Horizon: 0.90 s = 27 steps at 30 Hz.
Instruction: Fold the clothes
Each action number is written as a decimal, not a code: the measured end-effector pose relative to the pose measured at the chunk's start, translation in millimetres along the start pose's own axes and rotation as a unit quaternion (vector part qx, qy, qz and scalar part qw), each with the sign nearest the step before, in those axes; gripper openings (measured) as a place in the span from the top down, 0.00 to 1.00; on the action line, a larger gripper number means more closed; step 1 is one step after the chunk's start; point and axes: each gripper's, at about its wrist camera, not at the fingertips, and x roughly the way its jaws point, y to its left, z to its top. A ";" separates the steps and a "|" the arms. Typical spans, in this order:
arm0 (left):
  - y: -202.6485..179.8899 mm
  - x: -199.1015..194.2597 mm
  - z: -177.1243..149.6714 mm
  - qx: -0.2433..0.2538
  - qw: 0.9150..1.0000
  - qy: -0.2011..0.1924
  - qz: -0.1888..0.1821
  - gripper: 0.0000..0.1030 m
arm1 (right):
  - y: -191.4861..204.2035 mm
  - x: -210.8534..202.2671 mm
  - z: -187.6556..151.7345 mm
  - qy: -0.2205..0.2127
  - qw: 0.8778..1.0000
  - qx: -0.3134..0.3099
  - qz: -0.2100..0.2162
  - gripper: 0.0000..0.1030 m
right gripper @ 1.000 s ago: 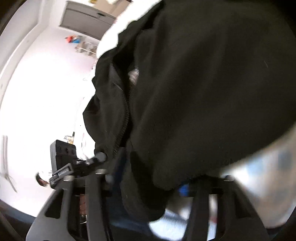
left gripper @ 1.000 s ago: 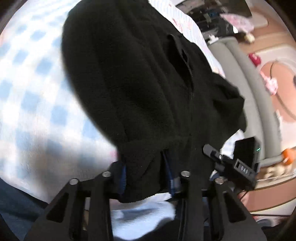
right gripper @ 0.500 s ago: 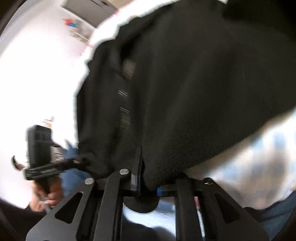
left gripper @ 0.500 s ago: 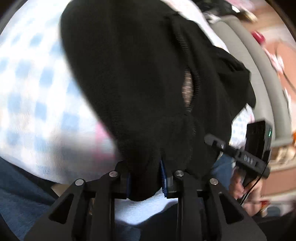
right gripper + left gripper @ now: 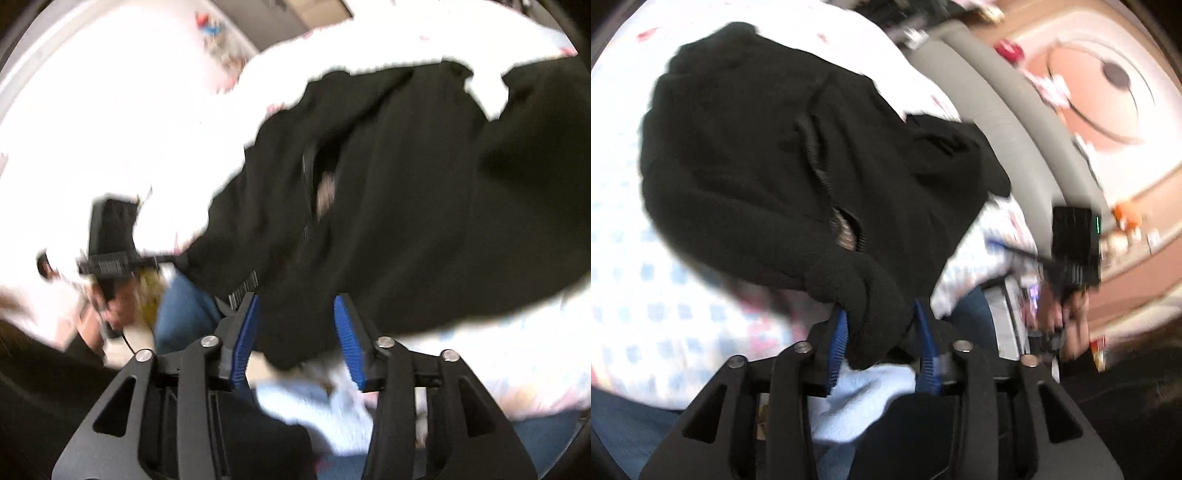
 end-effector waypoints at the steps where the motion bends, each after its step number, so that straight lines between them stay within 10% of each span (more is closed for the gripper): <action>1: -3.3 4.5 1.2 0.013 1.000 0.017 0.002 0.51 | 0.5 -0.1 10.9 -0.013 1.000 -0.001 -0.005 0.54; 8: 42.4 46.9 -57.0 -0.079 0.985 0.130 0.087 0.50 | 9.5 91.0 59.4 0.018 1.000 -0.009 0.001 0.50; 14: 59.7 -31.0 -86.3 -0.098 0.988 0.084 0.089 0.50 | 21.6 163.8 97.8 0.052 0.996 -0.054 -0.045 0.45; 20: 43.3 -63.7 -6.1 -0.026 0.990 -0.082 0.110 0.52 | 24.4 221.5 138.9 0.058 0.993 -0.076 -0.075 0.40; 22: 43.7 -40.6 28.7 0.004 0.984 -0.095 0.152 0.55 | 15.3 236.9 144.4 0.068 0.992 -0.068 -0.077 0.65; 27: 76.0 25.4 101.7 0.020 0.983 -0.044 0.178 0.59 | 6.9 237.7 154.2 0.044 0.992 -0.067 -0.097 0.86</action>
